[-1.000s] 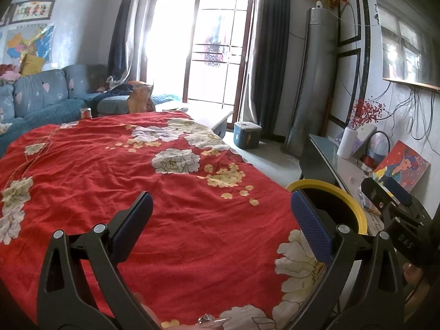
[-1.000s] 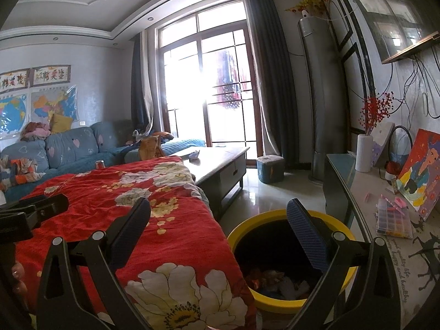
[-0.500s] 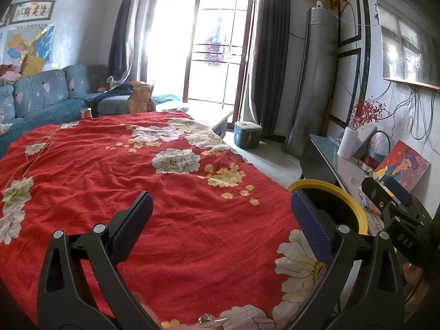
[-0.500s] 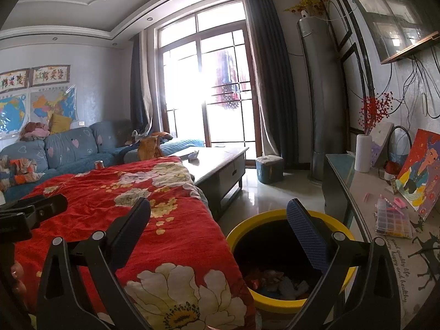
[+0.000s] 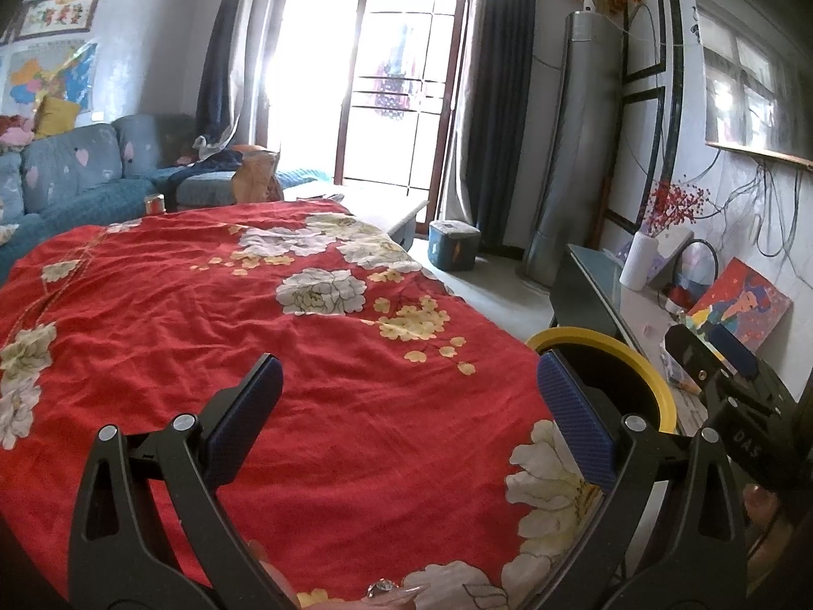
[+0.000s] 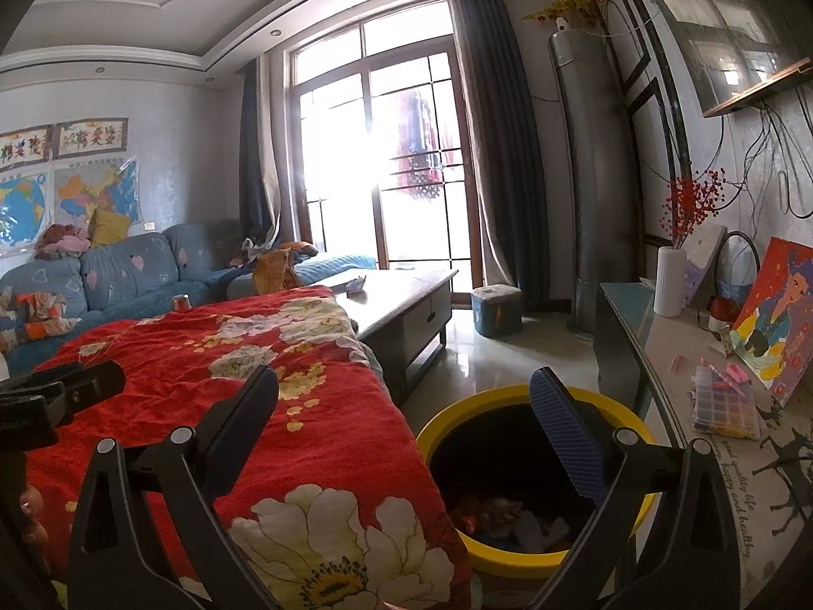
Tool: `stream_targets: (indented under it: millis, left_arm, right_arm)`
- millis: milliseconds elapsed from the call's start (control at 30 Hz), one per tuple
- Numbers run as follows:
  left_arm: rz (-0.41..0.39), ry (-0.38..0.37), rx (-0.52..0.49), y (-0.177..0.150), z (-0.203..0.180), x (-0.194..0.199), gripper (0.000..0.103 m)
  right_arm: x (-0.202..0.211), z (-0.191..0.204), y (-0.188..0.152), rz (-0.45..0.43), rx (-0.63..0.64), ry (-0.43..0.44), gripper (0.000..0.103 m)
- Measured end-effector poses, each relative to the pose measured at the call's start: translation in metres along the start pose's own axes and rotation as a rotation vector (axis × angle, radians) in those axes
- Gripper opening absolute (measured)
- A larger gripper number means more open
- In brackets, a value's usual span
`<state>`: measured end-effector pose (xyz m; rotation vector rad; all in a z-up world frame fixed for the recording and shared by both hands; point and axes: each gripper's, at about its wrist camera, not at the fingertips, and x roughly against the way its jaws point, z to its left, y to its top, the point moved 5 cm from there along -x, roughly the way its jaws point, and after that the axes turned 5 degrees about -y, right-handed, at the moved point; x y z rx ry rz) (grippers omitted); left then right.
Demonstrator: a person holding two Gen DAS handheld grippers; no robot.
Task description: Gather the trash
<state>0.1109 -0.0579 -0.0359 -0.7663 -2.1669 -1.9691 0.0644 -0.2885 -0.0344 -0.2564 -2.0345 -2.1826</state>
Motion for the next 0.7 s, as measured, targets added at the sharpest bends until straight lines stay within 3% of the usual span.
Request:
stream_targets:
  millis: [267, 433, 500, 700]
  left_arm:
    - [0.016, 0.008, 0.035, 0.001, 0.01, 0.001, 0.092]
    - [0.054, 0.089, 0.139, 0.011, 0.07, 0.017, 0.092]
    - [0.049, 0.206, 0.178, 0.013, 0.125, 0.039, 0.092]
    - [0.097, 0.646, 0.297, -0.01, 0.319, 0.109, 0.092]
  right_arm:
    - [-0.003, 0.012, 0.006, 0.024, 0.003, 0.04, 0.096]
    - [-0.015, 0.068, 0.026, 0.099, 0.019, 0.172, 0.096]
    - [-0.021, 0.105, 0.034, 0.133, 0.038, 0.26, 0.096]
    - [-0.033, 0.302, 0.035, 0.291, 0.219, 0.569, 0.096]
